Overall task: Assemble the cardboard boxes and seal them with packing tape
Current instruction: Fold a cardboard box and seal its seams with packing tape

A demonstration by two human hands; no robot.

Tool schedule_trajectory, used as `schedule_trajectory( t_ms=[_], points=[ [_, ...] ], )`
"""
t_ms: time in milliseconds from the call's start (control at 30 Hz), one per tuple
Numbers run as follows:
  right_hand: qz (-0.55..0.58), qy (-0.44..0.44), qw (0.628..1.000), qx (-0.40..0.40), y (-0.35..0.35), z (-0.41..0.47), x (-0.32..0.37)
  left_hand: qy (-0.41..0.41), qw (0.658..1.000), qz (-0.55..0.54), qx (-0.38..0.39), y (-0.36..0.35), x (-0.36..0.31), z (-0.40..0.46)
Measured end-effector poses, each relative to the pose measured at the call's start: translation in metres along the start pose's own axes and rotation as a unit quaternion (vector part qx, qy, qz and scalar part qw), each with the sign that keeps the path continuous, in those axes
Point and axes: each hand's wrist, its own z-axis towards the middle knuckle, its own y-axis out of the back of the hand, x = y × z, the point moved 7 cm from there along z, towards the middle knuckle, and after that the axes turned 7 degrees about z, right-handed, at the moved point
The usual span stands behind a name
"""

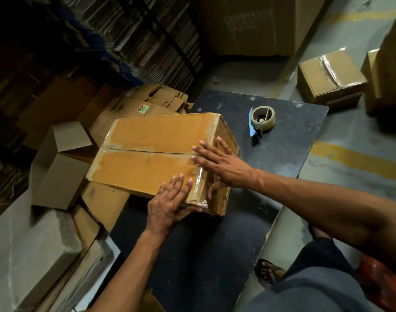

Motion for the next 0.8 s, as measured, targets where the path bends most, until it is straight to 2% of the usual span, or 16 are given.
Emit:
schedule_trajectory(
  t_ms=[67,167,233,433,533,667,800],
  points=[
    [-0.004,0.005,1.0,0.014,0.009,0.002,-0.003,0.004,1.0,-0.004,0.001,0.001,0.0,0.0],
    [0.036,-0.02,0.999,-0.027,0.019,0.008,0.006,0.007,1.0,-0.009,-0.001,0.0,0.003,0.0],
    [0.019,-0.007,0.999,-0.035,0.012,0.01,0.021,0.007,1.0,-0.01,-0.004,0.0,0.003,-0.001],
    [-0.011,0.054,0.998,-0.011,0.001,-0.004,0.017,0.016,1.0,0.001,-0.022,0.006,-0.002,0.002],
    [0.029,0.045,0.999,-0.005,0.008,-0.002,0.016,0.023,0.999,0.005,-0.031,0.006,-0.004,0.002],
    [0.093,0.04,0.995,-0.023,0.009,-0.005,0.018,0.093,0.995,0.001,-0.035,0.003,-0.01,0.005],
    [0.083,0.043,0.996,-0.014,0.004,-0.005,0.018,0.176,0.983,-0.019,-0.053,0.004,-0.016,0.005]
  ],
)
